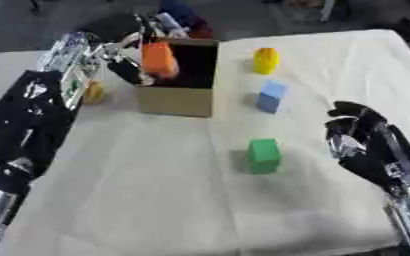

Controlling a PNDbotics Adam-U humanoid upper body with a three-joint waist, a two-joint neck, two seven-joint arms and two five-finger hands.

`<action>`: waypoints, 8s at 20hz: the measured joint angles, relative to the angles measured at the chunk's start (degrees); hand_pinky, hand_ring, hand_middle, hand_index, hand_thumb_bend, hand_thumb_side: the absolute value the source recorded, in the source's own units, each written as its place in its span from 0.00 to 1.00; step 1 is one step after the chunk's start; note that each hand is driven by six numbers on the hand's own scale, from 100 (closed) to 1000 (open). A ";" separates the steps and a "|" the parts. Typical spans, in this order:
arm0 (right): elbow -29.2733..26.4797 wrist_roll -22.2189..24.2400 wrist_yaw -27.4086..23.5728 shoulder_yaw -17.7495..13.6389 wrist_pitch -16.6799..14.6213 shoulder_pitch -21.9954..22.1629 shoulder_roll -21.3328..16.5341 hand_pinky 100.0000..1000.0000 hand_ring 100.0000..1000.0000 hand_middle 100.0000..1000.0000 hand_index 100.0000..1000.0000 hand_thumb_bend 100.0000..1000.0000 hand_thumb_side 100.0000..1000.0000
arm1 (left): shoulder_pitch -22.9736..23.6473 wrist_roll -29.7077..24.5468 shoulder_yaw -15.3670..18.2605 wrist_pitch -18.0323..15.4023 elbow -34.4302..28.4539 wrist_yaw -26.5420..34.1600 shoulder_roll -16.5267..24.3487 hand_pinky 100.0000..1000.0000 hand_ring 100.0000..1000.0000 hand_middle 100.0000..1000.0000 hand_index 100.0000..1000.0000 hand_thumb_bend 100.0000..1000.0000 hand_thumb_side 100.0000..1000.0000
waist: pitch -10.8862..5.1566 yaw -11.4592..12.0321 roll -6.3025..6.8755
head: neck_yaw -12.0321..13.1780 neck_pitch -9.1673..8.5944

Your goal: Pick up objects on the table and place them in the box.

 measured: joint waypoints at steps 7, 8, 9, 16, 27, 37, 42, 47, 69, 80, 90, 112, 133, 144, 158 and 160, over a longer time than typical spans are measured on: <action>0.01 0.21 -0.11 0.19 0.01 -0.02 0.04 0.66 0.65 0.67 0.79 0.00 0.10 | -0.20 2.76 1.23 1.62 2.38 -1.74 -0.79 0.80 0.76 0.81 0.87 0.82 0.54 | 0.00 -0.26 0.00 | 0.14 0.00; 0.01 0.20 -0.13 0.18 0.00 -0.02 0.04 0.66 0.65 0.67 0.79 0.00 0.10 | -0.20 2.32 1.31 1.58 2.31 -1.39 -0.67 0.80 0.76 0.81 0.87 0.82 0.54 | 0.00 -0.18 0.00 | 0.10 0.00; 0.01 0.20 -0.13 0.17 0.00 -0.02 0.04 0.66 0.65 0.67 0.79 0.00 0.10 | -0.20 1.72 1.45 1.48 1.99 -0.77 -0.34 0.80 0.76 0.81 0.86 0.79 0.52 | 0.00 -0.03 0.00 | 0.09 0.00; 0.01 -0.07 -0.13 -0.13 -0.02 0.05 0.04 0.66 0.65 0.67 0.79 0.00 0.11 | 0.65 -3.97 3.03 1.66 -4.69 6.93 7.40 0.78 0.73 0.74 0.82 0.59 0.32 | 0.02 1.10 0.00 | 0.20 0.00; 0.02 -0.32 -0.13 -0.44 0.00 0.09 -0.01 0.66 0.65 0.67 0.79 0.00 0.11 | 2.26 -9.60 5.81 3.10 4.23 5.05 12.39 0.80 0.76 0.78 0.83 0.56 0.20 | 0.05 1.32 0.00 | 0.10 0.00; 0.02 -0.34 -0.13 -0.44 0.01 0.09 -0.02 0.66 0.65 0.67 0.79 0.00 0.12 | 2.54 -6.52 8.30 8.49 11.45 -1.18 12.30 0.75 0.71 0.74 0.81 0.43 0.20 | 0.05 0.96 0.00 | -0.06 0.00; 0.02 -0.30 -0.13 -0.42 0.01 0.05 -0.02 0.66 0.65 0.67 0.79 0.00 0.12 | 2.87 -3.74 8.67 9.53 13.05 -1.84 12.20 0.75 0.71 0.73 0.80 0.43 0.20 | 0.11 0.25 -0.01 | 0.35 0.00; 0.00 -0.27 -0.13 -0.40 0.01 -0.51 -0.02 0.66 0.65 0.67 0.79 0.00 0.11 | 3.03 -2.77 9.02 10.00 13.65 -1.84 11.74 0.74 0.69 0.71 0.79 0.41 0.19 | 1.33 -0.74 -0.02 | 0.88 0.00; -0.01 -0.36 -0.15 -0.43 0.06 -0.77 -0.04 0.66 0.65 0.67 0.79 0.00 0.13 | 2.24 4.39 6.75 5.63 -2.41 7.07 13.39 0.49 0.37 0.31 0.41 0.20 0.00 | 1.81 -0.31 0.00 | 0.70 -0.01; -0.01 -0.33 -0.18 -0.41 0.06 -0.43 -0.04 0.66 0.65 0.67 0.79 0.00 0.13 | -0.03 -1.07 -2.19 -0.24 -9.93 14.55 7.11 0.56 0.44 0.39 0.49 0.23 0.01 | 1.76 -1.56 -0.02 | 0.68 0.00; -0.01 -0.33 -0.19 -0.44 0.05 -0.46 -0.03 0.66 0.65 0.67 0.79 0.00 0.13 | 1.94 -8.05 -4.67 -3.25 -7.11 13.86 5.45 0.80 0.76 0.78 0.83 0.74 0.48 | 1.76 -1.73 0.00 | 0.32 0.00; -0.55 17.52 3.37 7.85 -3.72 -12.22 -23.38 0.73 0.77 0.77 0.94 0.00 0.27 | 32.74 11.79 7.00 8.06 -45.45 57.67 16.37 0.70 0.66 0.61 0.69 0.58 0.43 | 1.76 4.13 -0.50 | -1.92 0.00; 14.94 30.01 23.08 17.10 -13.63 -24.83 -23.22 0.78 0.84 0.84 0.98 0.27 0.29 | 43.91 13.23 10.05 9.92 -49.55 60.19 10.20 0.70 0.66 0.61 0.68 0.55 0.46 | 1.76 6.41 -1.13 | -2.61 0.00; 20.15 31.93 27.78 18.22 -17.24 -27.17 -19.86 0.78 0.83 0.82 0.96 0.26 0.33 | 44.61 12.76 10.06 10.32 -49.55 59.99 9.25 0.70 0.66 0.61 0.68 0.48 0.48 | 1.76 6.71 -1.13 | -3.09 0.00; 19.55 34.86 26.30 19.28 -17.89 -26.56 -19.60 0.78 0.83 0.80 0.94 0.22 0.38 | 44.63 12.03 10.05 10.58 -49.55 59.67 8.78 0.70 0.66 0.61 0.69 0.46 0.48 | 1.76 6.71 -1.13 | -3.10 0.00; 18.95 35.63 25.44 19.62 -17.66 -26.13 -19.65 0.77 0.82 0.79 0.94 0.18 0.42 | 44.64 11.89 10.05 10.67 -49.55 59.65 8.77 0.70 0.66 0.61 0.69 0.46 0.49 | 1.76 6.71 -1.13 | -3.10 0.00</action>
